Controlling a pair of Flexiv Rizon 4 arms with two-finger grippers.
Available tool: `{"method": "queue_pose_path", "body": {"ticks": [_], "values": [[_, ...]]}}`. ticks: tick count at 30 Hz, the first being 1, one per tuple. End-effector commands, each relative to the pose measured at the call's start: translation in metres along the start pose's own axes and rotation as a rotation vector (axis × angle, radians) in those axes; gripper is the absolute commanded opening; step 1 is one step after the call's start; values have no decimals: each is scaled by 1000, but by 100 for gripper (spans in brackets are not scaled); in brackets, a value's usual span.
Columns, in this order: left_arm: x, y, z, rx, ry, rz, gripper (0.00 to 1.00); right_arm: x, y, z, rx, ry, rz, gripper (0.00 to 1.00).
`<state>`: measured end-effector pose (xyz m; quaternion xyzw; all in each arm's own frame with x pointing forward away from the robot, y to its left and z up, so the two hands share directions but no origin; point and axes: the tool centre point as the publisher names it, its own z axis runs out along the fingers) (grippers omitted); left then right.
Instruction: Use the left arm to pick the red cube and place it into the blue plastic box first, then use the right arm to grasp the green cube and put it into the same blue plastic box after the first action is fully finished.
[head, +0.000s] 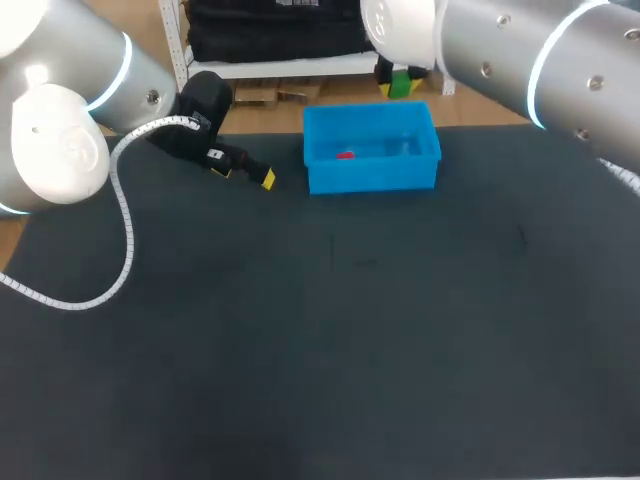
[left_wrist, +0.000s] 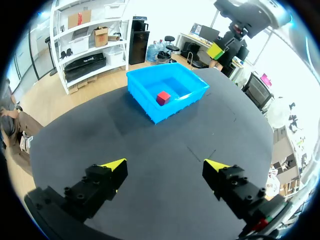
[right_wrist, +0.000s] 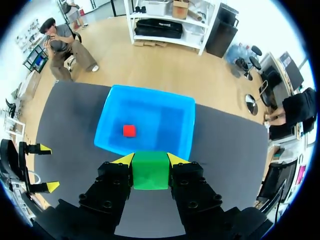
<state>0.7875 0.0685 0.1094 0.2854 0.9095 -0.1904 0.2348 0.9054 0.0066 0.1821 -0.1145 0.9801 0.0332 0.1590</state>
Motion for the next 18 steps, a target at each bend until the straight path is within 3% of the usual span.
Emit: {"method": "queue_pose_path", "body": {"ticks": [1, 18], "values": [[1, 1, 0, 5, -3, 3, 100, -17, 0, 5, 0, 36, -2, 0], [1, 1, 0, 5, -3, 3, 100, -38, -14, 19, 10, 22, 1, 0]]}}
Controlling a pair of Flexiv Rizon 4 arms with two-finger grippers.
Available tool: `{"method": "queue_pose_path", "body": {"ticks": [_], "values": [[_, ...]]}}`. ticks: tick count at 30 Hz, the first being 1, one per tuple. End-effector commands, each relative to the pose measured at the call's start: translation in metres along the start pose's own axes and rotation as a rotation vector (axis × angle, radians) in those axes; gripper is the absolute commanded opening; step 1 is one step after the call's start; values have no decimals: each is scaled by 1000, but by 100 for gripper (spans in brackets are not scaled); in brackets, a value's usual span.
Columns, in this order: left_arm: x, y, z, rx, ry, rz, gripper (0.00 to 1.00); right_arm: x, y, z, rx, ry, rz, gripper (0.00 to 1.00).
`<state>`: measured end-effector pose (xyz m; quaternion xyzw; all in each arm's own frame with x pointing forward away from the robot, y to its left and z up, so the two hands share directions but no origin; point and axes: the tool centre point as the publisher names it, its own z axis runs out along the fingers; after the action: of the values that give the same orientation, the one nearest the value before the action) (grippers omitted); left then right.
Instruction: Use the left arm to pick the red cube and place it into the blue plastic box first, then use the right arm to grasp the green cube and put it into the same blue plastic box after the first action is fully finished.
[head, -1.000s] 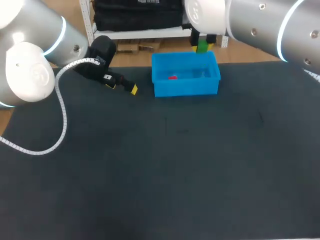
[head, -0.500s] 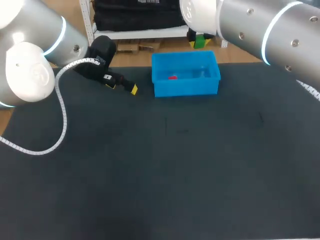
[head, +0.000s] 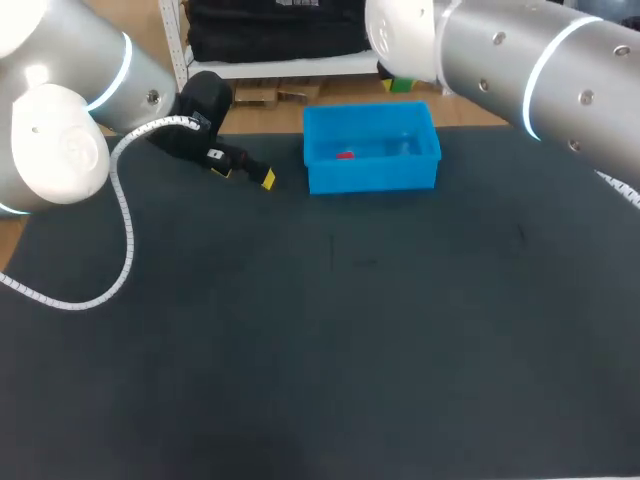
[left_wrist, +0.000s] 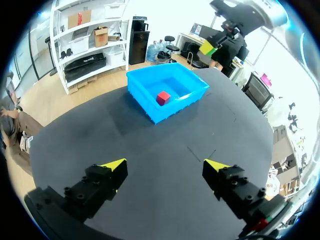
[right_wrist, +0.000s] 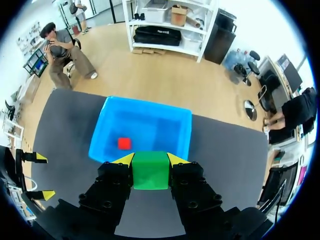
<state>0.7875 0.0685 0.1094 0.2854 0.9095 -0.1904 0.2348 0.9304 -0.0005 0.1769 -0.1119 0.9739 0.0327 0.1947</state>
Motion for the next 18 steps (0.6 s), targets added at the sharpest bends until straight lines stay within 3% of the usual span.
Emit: {"method": "queue_pose_path", "body": {"ticks": [1, 18], "values": [[1, 1, 0, 5, -3, 3, 100, -19, -1, 10, 1, 94, 0, 0], [1, 1, 0, 5, -3, 3, 100, -30, -2, 22, 4, 85, 2, 0]]}}
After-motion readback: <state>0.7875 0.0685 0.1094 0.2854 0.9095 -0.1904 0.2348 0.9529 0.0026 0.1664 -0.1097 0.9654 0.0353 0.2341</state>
